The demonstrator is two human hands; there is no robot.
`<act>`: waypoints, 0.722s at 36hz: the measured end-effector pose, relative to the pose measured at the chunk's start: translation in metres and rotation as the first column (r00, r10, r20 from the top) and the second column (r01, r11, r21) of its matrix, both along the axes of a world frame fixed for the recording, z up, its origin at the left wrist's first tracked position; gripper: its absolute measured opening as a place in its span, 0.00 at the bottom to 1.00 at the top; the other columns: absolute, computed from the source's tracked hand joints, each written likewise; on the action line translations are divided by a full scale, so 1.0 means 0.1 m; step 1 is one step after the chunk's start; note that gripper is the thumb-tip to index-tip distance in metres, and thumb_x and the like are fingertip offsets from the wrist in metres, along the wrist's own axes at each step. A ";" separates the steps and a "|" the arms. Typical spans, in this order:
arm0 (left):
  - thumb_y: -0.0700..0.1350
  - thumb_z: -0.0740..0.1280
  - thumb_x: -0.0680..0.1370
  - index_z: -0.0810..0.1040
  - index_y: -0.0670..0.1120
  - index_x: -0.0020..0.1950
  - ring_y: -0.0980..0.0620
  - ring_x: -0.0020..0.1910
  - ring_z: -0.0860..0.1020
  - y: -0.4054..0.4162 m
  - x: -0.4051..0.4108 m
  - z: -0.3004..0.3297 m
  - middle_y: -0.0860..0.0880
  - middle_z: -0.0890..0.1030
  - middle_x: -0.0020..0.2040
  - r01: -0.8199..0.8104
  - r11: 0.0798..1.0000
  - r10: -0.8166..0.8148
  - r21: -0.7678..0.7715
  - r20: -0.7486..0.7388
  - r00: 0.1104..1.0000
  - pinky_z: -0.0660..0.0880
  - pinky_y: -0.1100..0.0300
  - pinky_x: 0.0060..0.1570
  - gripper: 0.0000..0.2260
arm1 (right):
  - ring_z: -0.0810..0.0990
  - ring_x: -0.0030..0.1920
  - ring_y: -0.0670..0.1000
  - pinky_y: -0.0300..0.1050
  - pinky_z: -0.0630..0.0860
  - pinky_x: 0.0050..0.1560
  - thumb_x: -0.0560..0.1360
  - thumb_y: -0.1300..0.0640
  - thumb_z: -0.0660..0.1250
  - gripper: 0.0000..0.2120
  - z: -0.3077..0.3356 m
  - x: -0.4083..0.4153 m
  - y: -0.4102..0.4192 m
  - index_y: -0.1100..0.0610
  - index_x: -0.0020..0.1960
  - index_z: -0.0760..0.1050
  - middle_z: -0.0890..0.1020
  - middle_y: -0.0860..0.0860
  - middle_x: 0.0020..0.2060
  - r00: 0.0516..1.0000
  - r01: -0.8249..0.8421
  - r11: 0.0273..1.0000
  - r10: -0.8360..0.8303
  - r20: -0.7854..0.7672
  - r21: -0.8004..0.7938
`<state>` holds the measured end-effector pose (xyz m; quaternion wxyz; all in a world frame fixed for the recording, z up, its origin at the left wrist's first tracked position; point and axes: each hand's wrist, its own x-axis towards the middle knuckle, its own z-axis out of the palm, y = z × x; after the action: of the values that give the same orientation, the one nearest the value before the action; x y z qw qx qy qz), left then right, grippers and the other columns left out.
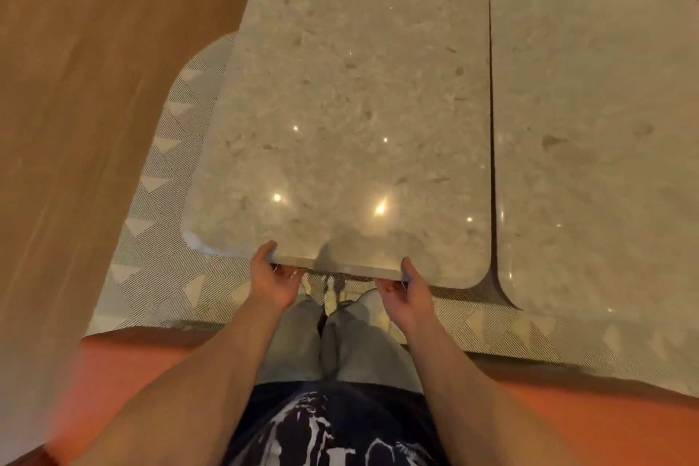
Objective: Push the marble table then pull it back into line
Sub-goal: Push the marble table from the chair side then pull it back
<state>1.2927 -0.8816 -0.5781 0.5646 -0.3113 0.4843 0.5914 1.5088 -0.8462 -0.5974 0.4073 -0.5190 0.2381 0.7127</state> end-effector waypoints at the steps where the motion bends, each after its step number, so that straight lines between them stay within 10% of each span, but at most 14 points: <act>1: 0.45 0.65 0.80 0.76 0.43 0.61 0.43 0.59 0.78 -0.03 0.01 -0.02 0.42 0.78 0.60 -0.003 1.000 0.003 0.014 0.006 1.000 0.71 0.45 0.69 0.11 | 0.76 0.69 0.60 0.57 0.70 0.72 0.82 0.60 0.65 0.20 -0.02 0.01 0.00 0.63 0.72 0.71 0.77 0.61 0.68 1.000 -0.023 1.000 0.023 0.007 0.015; 12: 0.43 0.66 0.78 0.74 0.43 0.54 0.46 0.54 0.76 -0.16 0.06 -0.04 0.45 0.77 0.50 0.046 0.992 -0.045 0.117 -0.007 0.999 0.68 0.49 0.73 0.06 | 0.76 0.68 0.62 0.59 0.73 0.68 0.83 0.57 0.62 0.19 -0.02 0.03 -0.04 0.63 0.71 0.69 0.77 0.62 0.67 0.992 -0.116 0.987 0.110 0.061 0.109; 19: 0.41 0.65 0.77 0.74 0.42 0.53 0.44 0.64 0.76 -0.23 0.11 -0.07 0.44 0.79 0.52 0.061 0.990 -0.059 0.129 -0.022 0.998 0.71 0.48 0.70 0.06 | 0.78 0.66 0.60 0.55 0.76 0.60 0.84 0.57 0.60 0.11 0.00 0.08 -0.09 0.64 0.61 0.72 0.82 0.60 0.49 0.991 -0.125 0.986 0.117 0.070 0.114; 26: 0.41 0.64 0.77 0.73 0.42 0.57 0.44 0.62 0.76 -0.33 0.18 -0.05 0.44 0.77 0.56 0.081 0.989 -0.078 0.120 -0.028 0.997 0.71 0.50 0.69 0.09 | 0.77 0.68 0.60 0.56 0.73 0.69 0.84 0.58 0.61 0.17 -0.02 0.15 -0.17 0.65 0.69 0.70 0.79 0.61 0.64 0.987 -0.133 0.987 0.122 0.107 0.095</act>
<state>1.3109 -0.9145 -0.5829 0.6000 -0.2500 0.4660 0.6003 1.5234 -0.8633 -0.5990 0.3983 -0.5471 0.1469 0.7214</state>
